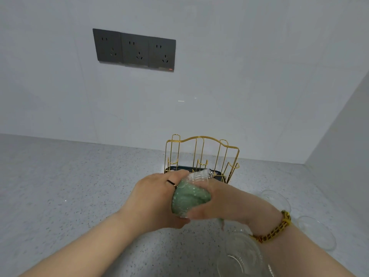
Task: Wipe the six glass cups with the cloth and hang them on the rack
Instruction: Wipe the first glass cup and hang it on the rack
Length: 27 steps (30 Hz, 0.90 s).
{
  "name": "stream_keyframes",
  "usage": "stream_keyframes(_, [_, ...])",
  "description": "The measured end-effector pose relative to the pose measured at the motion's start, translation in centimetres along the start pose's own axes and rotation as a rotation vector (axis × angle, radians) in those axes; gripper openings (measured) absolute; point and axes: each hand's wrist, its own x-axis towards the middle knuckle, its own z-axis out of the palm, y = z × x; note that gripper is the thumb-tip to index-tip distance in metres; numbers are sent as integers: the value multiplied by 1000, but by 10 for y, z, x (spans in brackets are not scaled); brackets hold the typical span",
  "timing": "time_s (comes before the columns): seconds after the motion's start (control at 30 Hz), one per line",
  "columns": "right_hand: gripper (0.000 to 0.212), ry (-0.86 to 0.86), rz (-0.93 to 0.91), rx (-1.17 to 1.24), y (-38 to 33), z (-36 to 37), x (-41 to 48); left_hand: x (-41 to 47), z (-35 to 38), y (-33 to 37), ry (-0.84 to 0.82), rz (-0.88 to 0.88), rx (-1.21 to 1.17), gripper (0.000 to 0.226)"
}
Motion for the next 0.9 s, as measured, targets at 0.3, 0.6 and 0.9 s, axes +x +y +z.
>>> stream_keyframes(0.3, [10, 64, -65, -199, 1, -12, -1, -3, 9, -6, -227, -275, -436, 77])
stream_keyframes(0.6, [24, 350, -116, 57, 13, -28, -9, -3, 20, -18, -226, -459, -789, 63])
stream_keyframes(0.9, [25, 711, -172, 1435, 17, 26, -2, 2, 17, -18, 239, -622, -1253, 48])
